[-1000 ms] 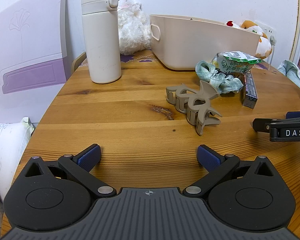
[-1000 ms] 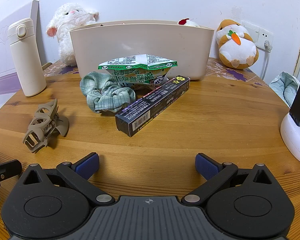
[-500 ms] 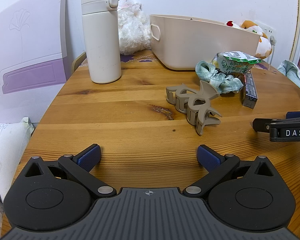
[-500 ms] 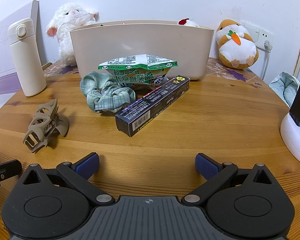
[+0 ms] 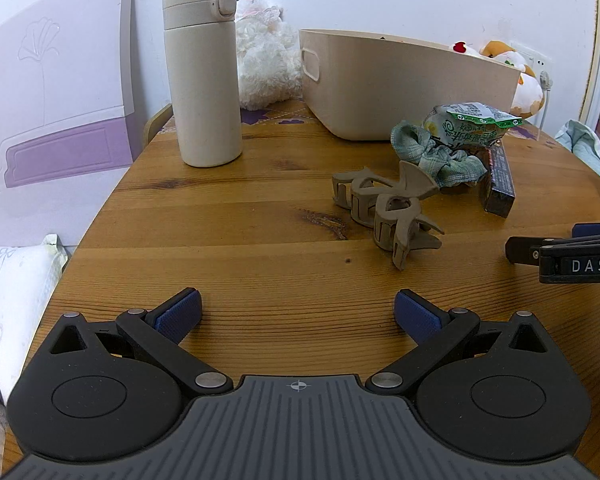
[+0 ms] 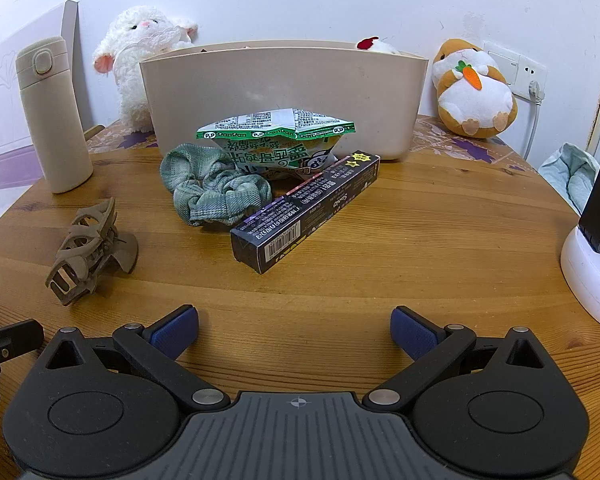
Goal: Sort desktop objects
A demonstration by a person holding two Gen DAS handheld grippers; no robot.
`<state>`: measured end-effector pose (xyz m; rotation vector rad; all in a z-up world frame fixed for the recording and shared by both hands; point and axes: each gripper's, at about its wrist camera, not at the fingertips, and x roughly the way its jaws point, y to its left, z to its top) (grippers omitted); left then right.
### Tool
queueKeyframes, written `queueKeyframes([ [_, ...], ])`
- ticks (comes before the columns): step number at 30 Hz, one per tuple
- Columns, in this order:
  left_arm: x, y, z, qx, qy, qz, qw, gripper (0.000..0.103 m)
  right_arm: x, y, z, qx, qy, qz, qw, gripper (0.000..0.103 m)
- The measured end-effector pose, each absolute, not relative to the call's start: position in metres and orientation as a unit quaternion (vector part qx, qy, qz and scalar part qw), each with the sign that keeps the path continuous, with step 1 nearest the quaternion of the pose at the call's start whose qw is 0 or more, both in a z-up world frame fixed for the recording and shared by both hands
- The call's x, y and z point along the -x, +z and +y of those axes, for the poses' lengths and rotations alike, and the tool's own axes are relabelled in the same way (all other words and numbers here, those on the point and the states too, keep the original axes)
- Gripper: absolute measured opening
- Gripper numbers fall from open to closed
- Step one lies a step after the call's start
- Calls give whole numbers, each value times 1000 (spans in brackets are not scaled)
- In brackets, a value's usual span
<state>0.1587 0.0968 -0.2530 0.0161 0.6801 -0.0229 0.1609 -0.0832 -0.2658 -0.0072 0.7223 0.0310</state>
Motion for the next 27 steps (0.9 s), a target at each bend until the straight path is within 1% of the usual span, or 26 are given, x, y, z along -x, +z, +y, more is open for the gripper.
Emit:
queueKeyframes([
  [17,-158,-253,95,-5,-4,334,943,103,-164,-267,-83,6,32,345,938,103],
  [19,-158,-250,94,-4,0,348,937,103,-165,-265,-84,15,35,351,936,103],
  [20,-157,-246,95,0,-2,360,933,103,-167,-261,-84,20,36,365,930,103],
  [22,-152,-233,96,12,-2,358,934,103,-169,-253,-87,14,24,390,920,103],
  [24,-148,-210,99,26,-1,346,938,103,-170,-242,-90,7,28,403,915,103],
  [27,-148,-174,102,55,16,358,932,103,-175,-221,-87,25,33,417,908,103],
])
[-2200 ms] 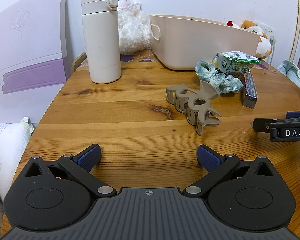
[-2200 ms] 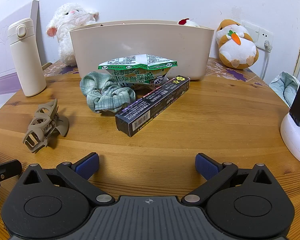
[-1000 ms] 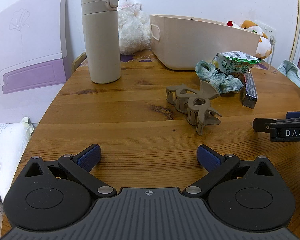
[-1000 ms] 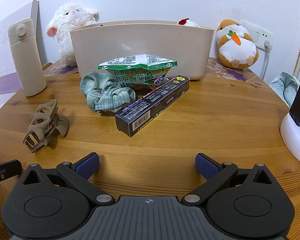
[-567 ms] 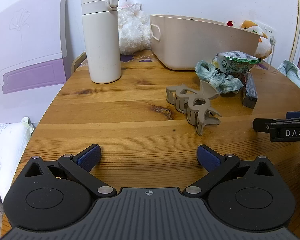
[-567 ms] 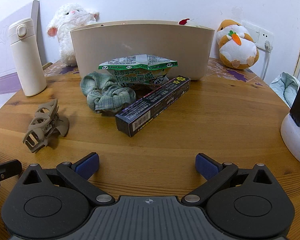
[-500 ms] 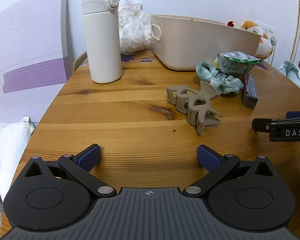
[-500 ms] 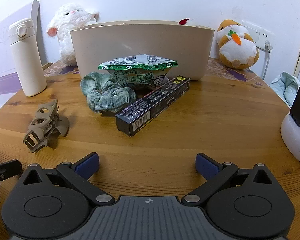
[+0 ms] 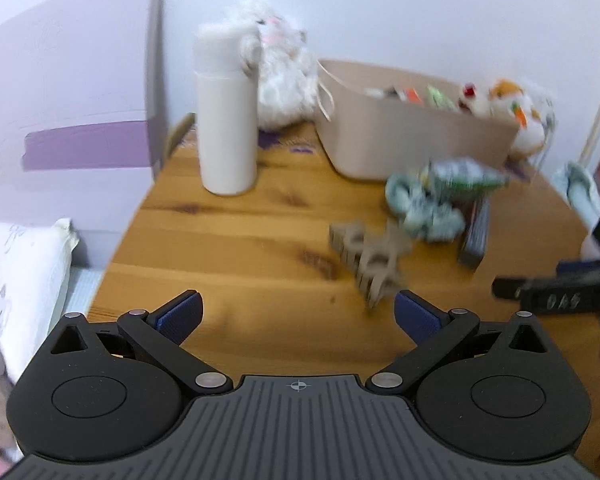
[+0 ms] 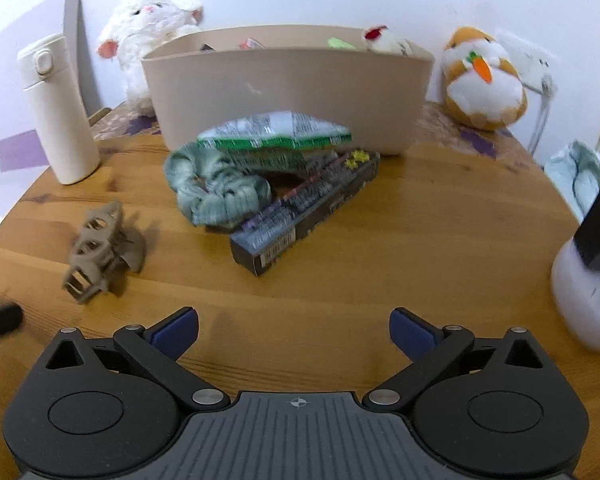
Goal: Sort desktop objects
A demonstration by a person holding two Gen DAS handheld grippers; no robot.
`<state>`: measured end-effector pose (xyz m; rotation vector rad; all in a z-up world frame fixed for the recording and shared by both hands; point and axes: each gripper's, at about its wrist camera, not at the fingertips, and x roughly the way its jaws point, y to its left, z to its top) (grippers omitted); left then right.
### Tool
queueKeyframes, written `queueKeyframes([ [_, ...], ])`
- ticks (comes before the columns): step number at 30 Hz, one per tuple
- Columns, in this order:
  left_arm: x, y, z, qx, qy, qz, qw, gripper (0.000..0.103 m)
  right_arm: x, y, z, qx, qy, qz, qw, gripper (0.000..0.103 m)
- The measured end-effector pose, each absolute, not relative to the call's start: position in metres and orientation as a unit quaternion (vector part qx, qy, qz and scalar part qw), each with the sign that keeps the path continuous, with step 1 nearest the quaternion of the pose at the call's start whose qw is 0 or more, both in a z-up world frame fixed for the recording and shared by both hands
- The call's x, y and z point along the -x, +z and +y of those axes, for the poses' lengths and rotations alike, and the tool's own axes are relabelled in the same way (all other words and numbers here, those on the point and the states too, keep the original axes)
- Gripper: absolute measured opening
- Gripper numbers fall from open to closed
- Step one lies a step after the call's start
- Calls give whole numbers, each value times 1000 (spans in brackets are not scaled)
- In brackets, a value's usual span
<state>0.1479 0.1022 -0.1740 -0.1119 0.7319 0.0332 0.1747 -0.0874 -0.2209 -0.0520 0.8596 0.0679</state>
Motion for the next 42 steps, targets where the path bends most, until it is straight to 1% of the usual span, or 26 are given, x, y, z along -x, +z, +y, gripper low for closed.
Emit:
queueKeyframes([
  [3,-149,-140,101,58,47,359,931,103,-180,-194,-85,15,44,429,902,103],
  [6,-151,-111,95,48,47,348,935,103,-181,-162,-84,-1,69,420,905,103],
  [9,-157,-85,85,42,76,366,927,103,-183,-130,-82,-3,85,414,906,103],
  [11,-159,-71,77,31,97,376,921,103,-185,-112,-80,-1,94,408,908,103],
  [14,-155,-50,65,25,86,371,924,103,-183,-86,-81,9,107,396,912,103],
  [19,-153,-29,48,24,75,377,923,103,-181,-61,-89,10,116,393,912,103],
  [24,-155,-23,38,14,66,381,922,103,-182,-49,-101,-10,117,388,914,103],
  [35,-173,-48,29,11,38,412,910,103,-195,-60,-112,-20,108,396,912,103],
  [39,-180,-52,28,13,36,422,906,103,-201,-64,-110,-20,107,405,908,99],
  [42,-185,-50,27,14,34,428,903,103,-202,-63,-108,-18,109,404,908,99],
])
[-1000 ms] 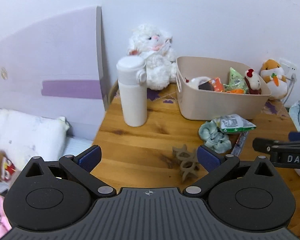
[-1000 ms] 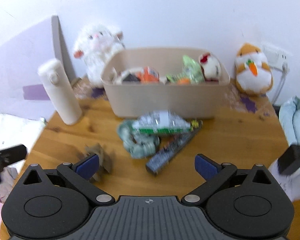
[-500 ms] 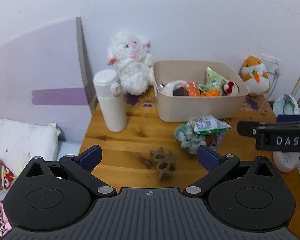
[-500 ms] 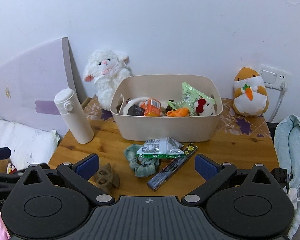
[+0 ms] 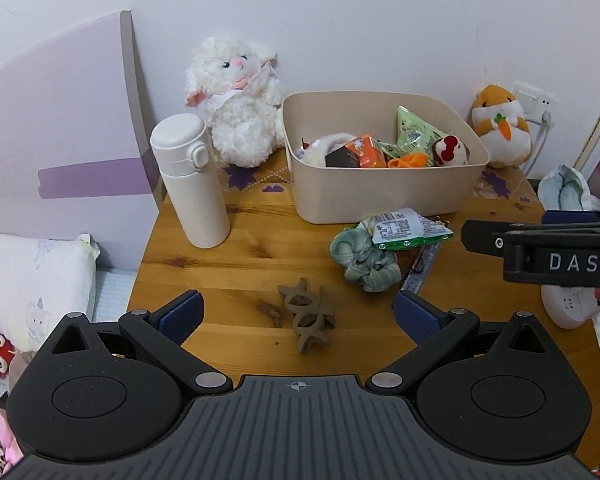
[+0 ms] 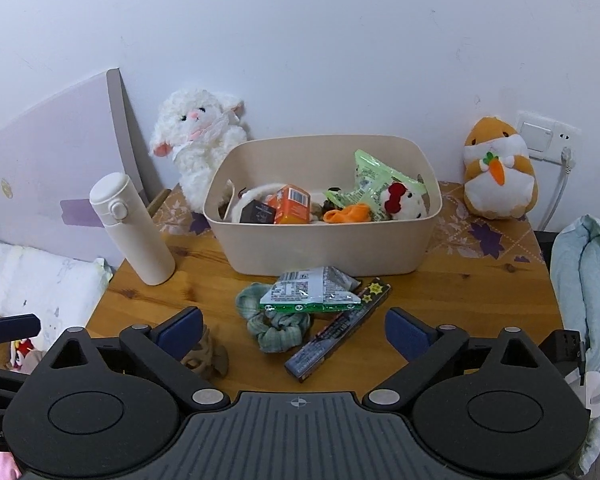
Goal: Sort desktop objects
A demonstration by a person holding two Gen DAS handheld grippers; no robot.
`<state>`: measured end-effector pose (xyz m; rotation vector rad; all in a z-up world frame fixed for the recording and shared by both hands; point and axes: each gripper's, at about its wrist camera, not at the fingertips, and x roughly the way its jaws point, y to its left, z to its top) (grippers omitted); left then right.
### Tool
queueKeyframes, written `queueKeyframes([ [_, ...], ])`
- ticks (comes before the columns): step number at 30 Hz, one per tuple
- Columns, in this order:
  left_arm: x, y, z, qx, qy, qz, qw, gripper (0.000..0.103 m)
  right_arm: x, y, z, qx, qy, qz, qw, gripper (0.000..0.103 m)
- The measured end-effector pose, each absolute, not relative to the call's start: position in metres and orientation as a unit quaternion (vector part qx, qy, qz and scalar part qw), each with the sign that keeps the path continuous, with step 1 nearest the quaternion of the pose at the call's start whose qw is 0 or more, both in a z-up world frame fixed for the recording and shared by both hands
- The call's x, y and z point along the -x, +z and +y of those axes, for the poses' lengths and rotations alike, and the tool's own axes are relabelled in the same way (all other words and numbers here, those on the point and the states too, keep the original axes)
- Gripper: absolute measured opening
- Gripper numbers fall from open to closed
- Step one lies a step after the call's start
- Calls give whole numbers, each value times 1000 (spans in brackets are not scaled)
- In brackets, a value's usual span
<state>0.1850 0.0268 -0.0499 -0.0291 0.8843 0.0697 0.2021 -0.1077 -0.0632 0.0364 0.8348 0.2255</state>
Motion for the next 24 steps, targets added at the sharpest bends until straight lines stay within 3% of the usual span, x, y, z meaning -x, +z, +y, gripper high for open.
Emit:
queueKeyframes([
  [24,-174,-24,-17,7,-49,384,922,103,-194,-58,-127,-44,94,411,906,103],
])
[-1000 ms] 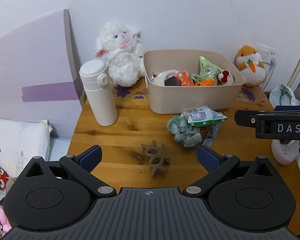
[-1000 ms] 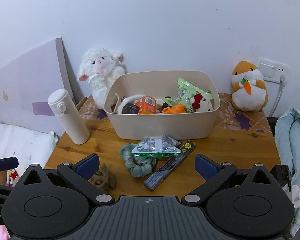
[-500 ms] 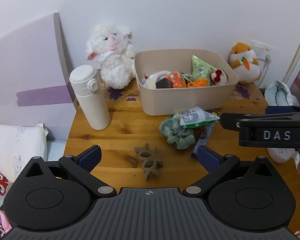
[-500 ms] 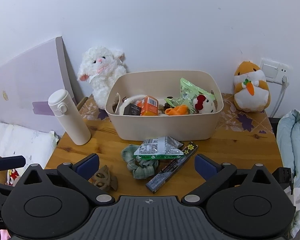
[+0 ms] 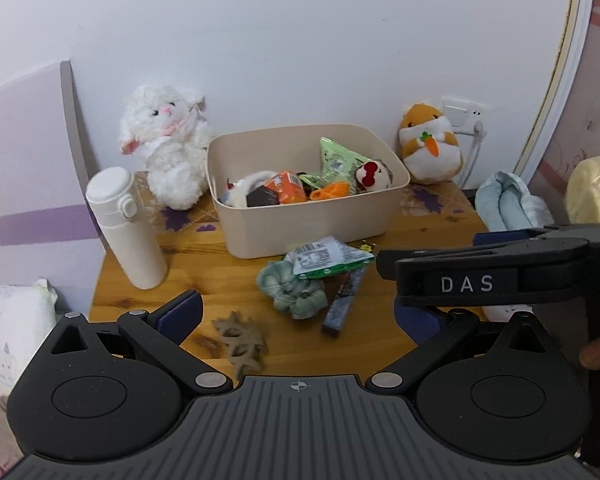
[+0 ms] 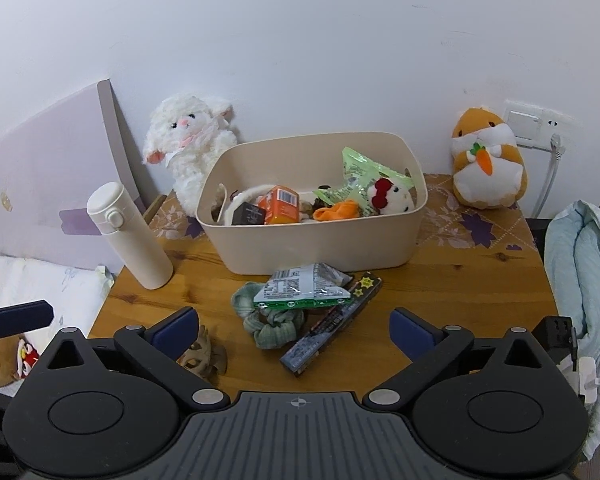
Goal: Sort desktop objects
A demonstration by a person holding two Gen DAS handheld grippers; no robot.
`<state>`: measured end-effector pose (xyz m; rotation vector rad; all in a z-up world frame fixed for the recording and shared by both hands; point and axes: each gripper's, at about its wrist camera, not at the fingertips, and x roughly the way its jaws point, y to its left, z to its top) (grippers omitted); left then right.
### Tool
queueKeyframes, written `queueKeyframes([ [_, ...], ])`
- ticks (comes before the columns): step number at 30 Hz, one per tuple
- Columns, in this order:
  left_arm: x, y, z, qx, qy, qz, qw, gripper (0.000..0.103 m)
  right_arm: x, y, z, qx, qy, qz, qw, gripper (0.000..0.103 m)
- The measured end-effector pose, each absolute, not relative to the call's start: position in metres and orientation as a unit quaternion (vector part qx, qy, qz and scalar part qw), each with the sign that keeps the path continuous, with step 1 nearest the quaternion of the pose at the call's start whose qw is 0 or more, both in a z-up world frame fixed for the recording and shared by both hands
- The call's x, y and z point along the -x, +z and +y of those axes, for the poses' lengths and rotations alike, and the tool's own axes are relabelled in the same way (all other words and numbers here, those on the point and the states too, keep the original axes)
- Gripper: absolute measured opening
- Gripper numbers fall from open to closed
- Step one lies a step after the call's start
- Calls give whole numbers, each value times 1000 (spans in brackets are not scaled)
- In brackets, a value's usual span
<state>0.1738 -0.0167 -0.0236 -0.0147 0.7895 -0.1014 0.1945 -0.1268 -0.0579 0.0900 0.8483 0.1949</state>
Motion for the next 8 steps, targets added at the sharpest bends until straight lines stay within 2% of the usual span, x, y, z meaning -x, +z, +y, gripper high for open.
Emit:
queueKeyframes([
  [8,-173,-25,-20,39,-69,380,921,103,-190,-58,-145,-59,71,409,908,103],
])
